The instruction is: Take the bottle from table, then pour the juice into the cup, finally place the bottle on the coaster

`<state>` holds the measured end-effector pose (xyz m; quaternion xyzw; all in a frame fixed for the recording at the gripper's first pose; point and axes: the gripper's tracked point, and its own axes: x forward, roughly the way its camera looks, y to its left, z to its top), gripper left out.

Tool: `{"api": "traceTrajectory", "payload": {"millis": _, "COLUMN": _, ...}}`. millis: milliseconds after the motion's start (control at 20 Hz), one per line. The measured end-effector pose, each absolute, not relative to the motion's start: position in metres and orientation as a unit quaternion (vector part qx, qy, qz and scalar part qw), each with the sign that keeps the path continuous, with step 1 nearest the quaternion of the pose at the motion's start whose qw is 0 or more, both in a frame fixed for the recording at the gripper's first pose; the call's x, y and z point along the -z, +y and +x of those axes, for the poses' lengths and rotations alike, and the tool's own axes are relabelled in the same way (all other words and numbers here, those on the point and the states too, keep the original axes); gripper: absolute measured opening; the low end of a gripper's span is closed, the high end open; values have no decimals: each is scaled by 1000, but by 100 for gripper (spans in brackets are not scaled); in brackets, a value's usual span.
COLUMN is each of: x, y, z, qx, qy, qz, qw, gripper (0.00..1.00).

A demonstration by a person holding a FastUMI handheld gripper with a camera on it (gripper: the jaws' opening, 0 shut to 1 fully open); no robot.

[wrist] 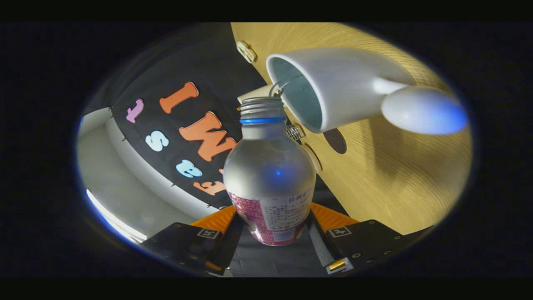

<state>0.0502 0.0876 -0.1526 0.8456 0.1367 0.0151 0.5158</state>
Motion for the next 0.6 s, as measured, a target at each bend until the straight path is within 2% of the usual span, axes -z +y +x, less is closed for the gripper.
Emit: {"api": "traceTrajectory", "payload": {"millis": 600, "x": 145, "y": 70, "z": 46, "qx": -13, "qy": 129, "qz": 854, "qw": 503, "gripper": 78}}
